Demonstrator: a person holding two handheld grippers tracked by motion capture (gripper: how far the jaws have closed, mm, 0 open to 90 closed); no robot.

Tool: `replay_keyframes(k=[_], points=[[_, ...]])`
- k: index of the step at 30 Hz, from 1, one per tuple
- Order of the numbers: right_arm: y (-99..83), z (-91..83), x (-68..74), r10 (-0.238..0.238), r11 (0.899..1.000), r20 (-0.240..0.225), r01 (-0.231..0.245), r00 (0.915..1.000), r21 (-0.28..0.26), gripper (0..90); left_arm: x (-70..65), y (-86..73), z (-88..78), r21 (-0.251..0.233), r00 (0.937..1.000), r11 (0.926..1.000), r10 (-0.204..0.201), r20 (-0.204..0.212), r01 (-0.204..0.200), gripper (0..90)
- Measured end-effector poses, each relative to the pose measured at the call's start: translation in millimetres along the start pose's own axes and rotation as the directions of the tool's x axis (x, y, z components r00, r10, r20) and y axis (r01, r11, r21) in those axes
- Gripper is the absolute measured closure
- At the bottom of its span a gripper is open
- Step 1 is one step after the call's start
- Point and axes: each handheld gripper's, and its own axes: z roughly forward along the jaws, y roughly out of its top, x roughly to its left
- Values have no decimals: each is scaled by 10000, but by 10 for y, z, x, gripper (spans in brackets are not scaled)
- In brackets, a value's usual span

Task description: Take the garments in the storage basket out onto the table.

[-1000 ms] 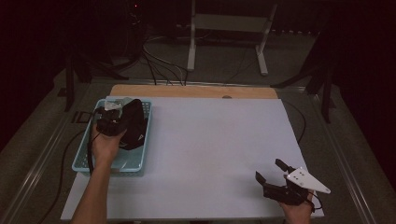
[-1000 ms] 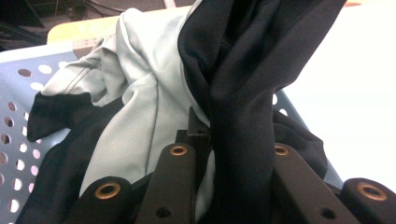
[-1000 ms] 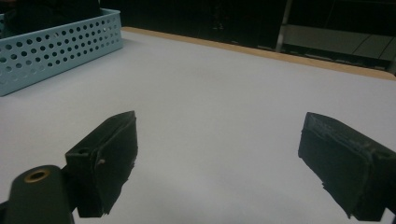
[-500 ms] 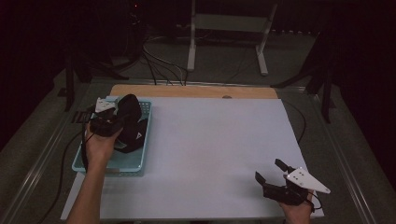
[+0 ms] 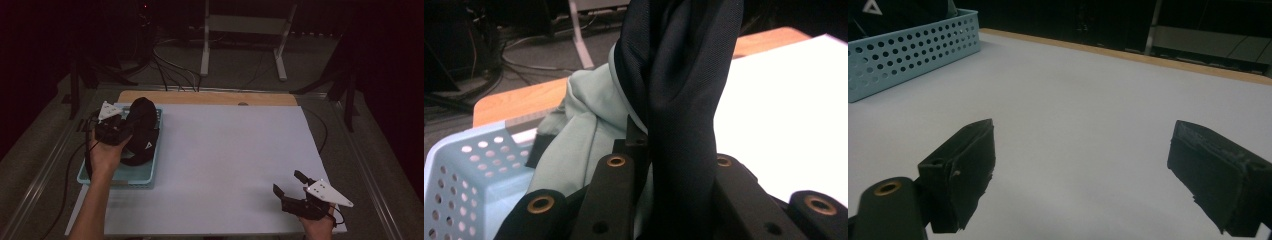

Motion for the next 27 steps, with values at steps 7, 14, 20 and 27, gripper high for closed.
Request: replay_keyframes(k=[7,14,20,27], points=[[-1,5,1,-17,10000,-13,17,10000,5,118,-39,146,-103,-577,9993,9982,-160,347,180,821],[-1,4,-1,-13,10000,-8,13,10000,6,117,-113,285,-188,-1036,9984,9946,-3,561,61,821],[1,-1,1,-13,10000,-6,13,10000,-1,118,-174,404,-230,-1384,9968,9903,-23,797,133,821],[2,-2,0,-2,10000,-6,2,10000,-1,117,-271,533,-217,-1649,9940,9861,-25,1091,206,821]])
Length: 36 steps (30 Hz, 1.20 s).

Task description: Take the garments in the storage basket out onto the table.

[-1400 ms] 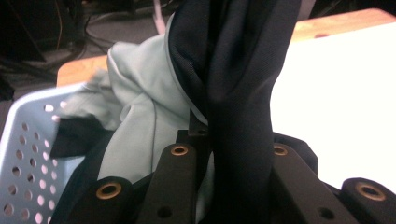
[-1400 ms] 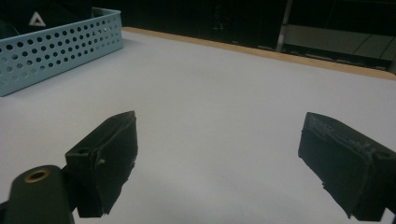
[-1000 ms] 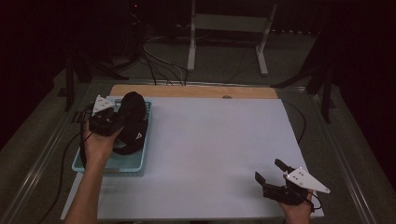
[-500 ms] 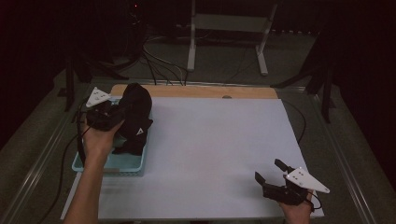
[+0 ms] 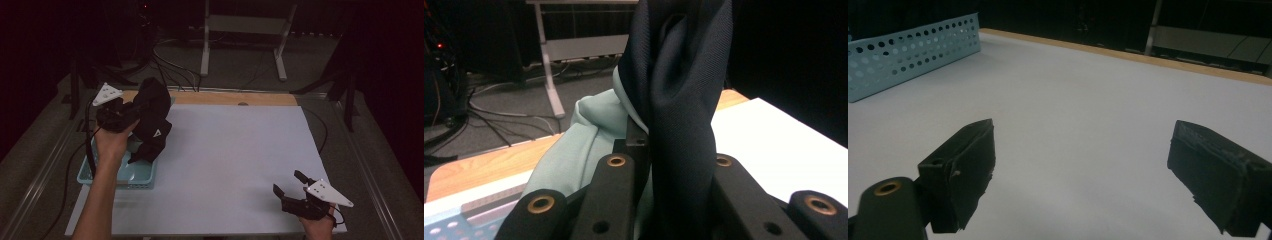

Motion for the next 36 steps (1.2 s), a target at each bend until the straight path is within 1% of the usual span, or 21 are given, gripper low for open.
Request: replay_keyframes(k=[5,11,14,27,31,32,35,36], points=[[0,-2,-2,3,10000,-1,-3,10000,1,118,-50,48,37,-32,9999,10000,51,130,-51,821],[0,-2,-4,4,10000,-13,-4,10000,-6,118,-101,88,92,-190,9992,9998,-94,385,102,821],[1,-5,-4,-6,10000,-15,6,10000,-14,117,-148,108,144,-137,9990,9999,-27,453,33,821],[0,-4,-7,0,10000,-10,0,10000,-3,118,-243,95,274,-53,9974,10000,-73,712,77,820],[0,0,-4,-1,10000,-8,1,10000,7,117,-278,88,323,-93,9961,9997,-196,855,205,820],[0,-2,-4,-10,10000,-7,10,10000,9,118,-304,84,354,-110,9953,9996,-254,931,266,820],[1,-5,-6,-1,10000,-4,1,10000,6,118,-333,83,386,-83,9947,9996,-254,997,263,820],[0,-5,-10,-3,10000,15,3,10000,21,118,-363,85,416,-69,9942,9997,-221,1049,230,820]])
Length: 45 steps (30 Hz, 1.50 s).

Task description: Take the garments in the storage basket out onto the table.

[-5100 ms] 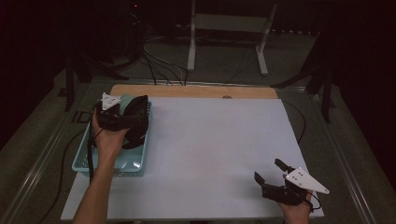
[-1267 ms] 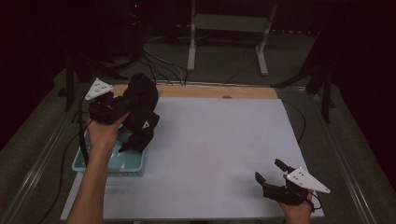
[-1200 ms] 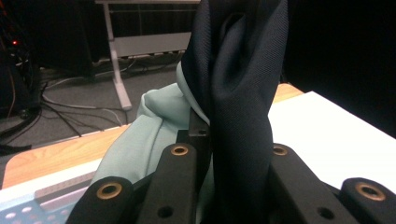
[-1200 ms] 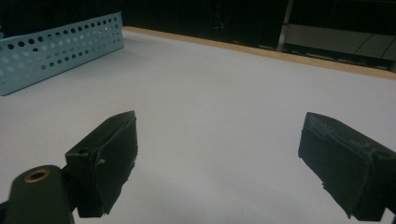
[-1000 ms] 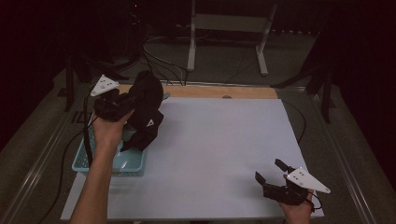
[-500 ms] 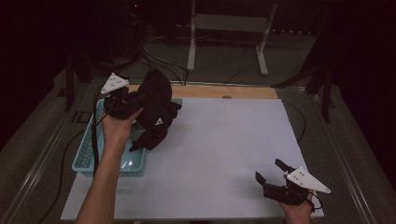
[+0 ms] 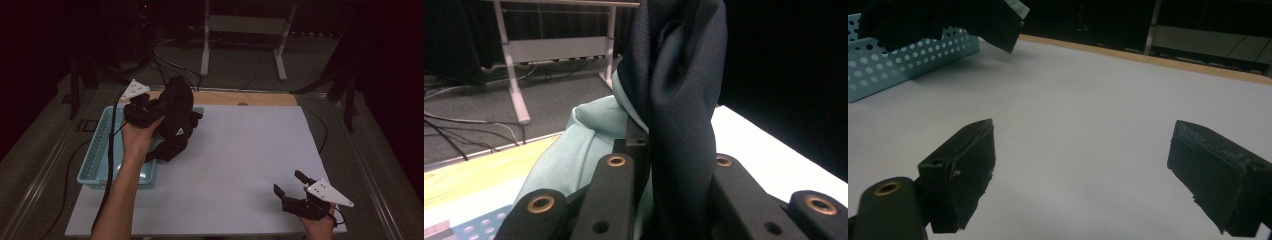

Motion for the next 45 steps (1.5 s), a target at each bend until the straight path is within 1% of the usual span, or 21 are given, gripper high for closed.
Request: replay_keyframes(k=[5,8,14,29,35,38,45], points=[[-1,1,0,5,10000,-7,-5,10000,4,118,-50,6,61,-30,9999,10000,-11,136,11,820],[-2,3,1,-5,10000,-14,5,10000,9,118,-98,4,129,48,9998,10000,22,218,-23,820],[-2,1,-4,18,10000,-13,-18,10000,2,118,-153,-12,214,196,9995,9998,78,304,-84,819],[-3,2,-3,14,10000,-3,-14,10000,27,118,-255,-44,347,340,9984,9994,39,573,-59,819],[0,-7,-10,0,10000,26,0,10000,-24,118,-319,-48,400,290,9970,9996,35,778,-57,819],[0,-14,-15,14,10000,32,-13,10000,-54,118,-369,-63,449,343,9959,9994,73,898,-104,819],[1,-23,-24,53,10000,67,-53,10000,-73,118,-442,-97,533,447,9945,9989,74,1042,-121,819]])
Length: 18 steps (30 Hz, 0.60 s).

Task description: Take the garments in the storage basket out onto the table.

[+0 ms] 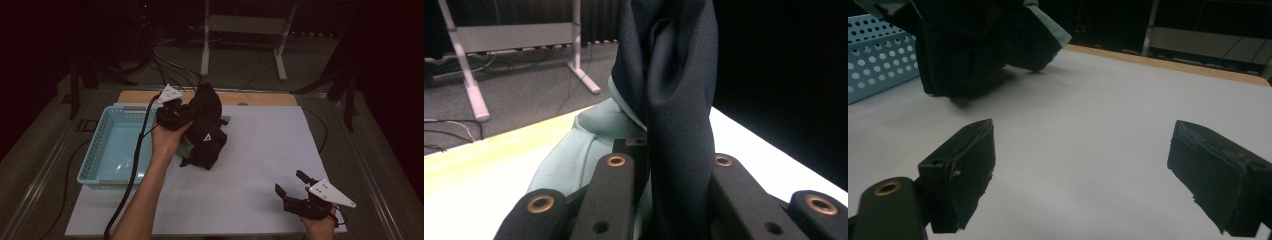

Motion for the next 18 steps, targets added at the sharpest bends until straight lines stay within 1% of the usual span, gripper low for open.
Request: replay_keyframes(k=[1,6,18], points=[[0,-2,-3,-9,10000,1,9,10000,-4,118,-24,-10,31,49,10000,10000,14,42,-14,819],[0,-4,-5,-38,10000,7,38,10000,-15,118,-61,-22,95,139,9999,9999,60,137,-62,818],[-5,-15,-18,-2,10000,27,2,10000,-10,118,-157,-80,229,213,9996,9998,0,282,-6,816]])
